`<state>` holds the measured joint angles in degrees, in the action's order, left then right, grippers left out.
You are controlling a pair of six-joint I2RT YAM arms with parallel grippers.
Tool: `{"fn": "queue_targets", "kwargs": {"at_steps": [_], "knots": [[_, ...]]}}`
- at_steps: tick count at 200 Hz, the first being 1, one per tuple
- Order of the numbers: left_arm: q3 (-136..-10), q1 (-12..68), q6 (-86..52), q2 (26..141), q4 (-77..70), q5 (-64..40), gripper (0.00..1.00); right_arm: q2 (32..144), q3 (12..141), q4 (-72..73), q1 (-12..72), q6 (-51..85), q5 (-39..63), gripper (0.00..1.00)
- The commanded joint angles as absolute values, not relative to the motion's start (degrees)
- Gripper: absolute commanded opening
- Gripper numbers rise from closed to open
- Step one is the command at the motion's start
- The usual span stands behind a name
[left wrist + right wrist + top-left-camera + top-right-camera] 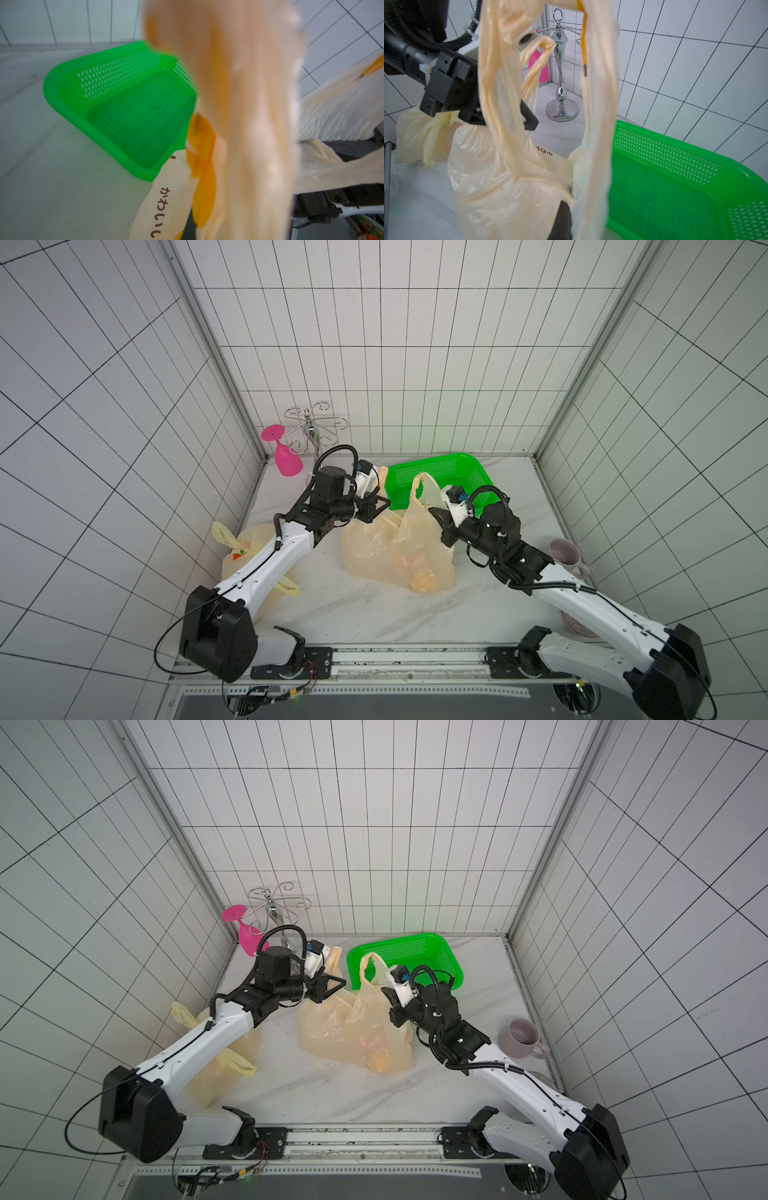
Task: Place the peach into a plastic bag & tie a knot
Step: Cross the plastic bag at the center of the board.
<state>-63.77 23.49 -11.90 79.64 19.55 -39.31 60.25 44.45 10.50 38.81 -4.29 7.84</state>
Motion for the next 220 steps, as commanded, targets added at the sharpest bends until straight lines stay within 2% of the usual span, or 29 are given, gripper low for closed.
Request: {"fn": "queue_targets", "kwargs": {"at_steps": [1,44,103,121,130,143,220], "knots": [[-66.9,24.4,-8.5,82.6,26.1,-48.8,0.12,59.0,47.7,10.2,40.8,-12.1,7.3,0.0],[-69.6,24.3,-7.1,85.3,27.7,-56.7,0.19,61.8,51.2,4.3,44.1,-23.0,1.3,0.0],[-63.0,24.5,-6.6,81.8,22.6,-59.1,0.28,65.0,54.8,3.0,45.3,-20.6,0.3,0.0],[-60.8,24.5,-6.6,80.8,20.8,-57.4,0.34,65.2,55.7,2.7,44.9,-18.5,1.5,0.0],[-60.1,24.4,-6.6,80.7,20.1,-56.5,0.44,65.2,55.8,3.2,44.8,-17.3,1.9,0.0],[-59.8,24.2,-5.9,80.8,19.7,-55.7,0.54,65.5,56.6,2.8,44.4,-16.0,2.9,0.0],[-58.9,24.6,-3.9,77.2,16.7,-59.2,0.68,67.2,57.8,1.8,45.5,-15.3,2.6,0.0]]}}
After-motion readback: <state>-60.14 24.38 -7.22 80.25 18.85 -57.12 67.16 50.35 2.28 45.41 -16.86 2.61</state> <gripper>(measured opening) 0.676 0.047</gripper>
